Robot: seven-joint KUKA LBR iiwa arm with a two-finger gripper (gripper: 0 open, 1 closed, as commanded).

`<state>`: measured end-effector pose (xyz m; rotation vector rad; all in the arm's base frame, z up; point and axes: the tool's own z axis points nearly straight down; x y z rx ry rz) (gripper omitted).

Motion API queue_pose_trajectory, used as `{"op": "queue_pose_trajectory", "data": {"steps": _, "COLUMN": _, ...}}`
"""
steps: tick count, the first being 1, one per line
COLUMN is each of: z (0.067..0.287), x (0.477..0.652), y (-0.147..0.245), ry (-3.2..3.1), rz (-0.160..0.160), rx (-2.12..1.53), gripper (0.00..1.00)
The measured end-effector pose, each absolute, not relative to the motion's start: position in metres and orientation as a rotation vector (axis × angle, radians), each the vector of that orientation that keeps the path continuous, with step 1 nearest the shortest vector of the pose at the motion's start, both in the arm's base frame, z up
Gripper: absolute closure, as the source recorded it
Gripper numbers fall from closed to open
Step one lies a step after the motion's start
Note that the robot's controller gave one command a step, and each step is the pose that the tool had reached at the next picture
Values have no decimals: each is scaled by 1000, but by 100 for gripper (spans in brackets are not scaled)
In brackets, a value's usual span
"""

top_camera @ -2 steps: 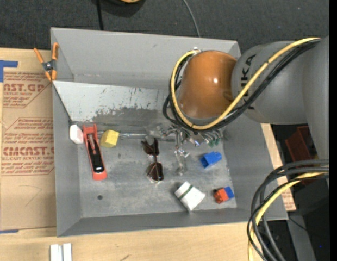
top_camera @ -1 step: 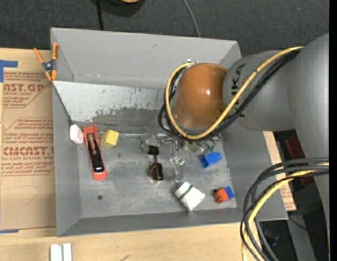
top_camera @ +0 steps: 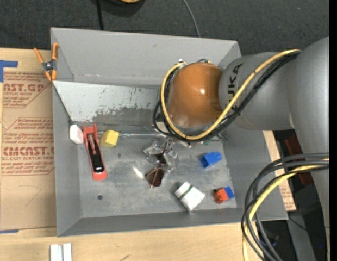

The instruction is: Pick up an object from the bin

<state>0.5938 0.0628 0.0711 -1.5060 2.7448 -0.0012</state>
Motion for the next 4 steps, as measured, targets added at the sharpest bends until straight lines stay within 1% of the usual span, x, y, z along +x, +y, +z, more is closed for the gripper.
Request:
{"op": "queue_pose_trajectory", "data": {"steps": 2, "z": 74, "x": 593, "y": 63, "ry": 2746, "rz": 1, "rx": -1507, "gripper": 100}}
{"op": "queue_pose_trajectory", "data": {"steps": 3, "z": 91, "x": 591, "y": 63, "ry": 2753, "rz": 6, "rx": -1510, "gripper": 100}}
{"op": "queue_pose_trajectory", "data": {"steps": 4, "z": 113, "x": 592, "y": 63, "ry": 2749, "rz": 3, "rx": -1509, "gripper": 100}}
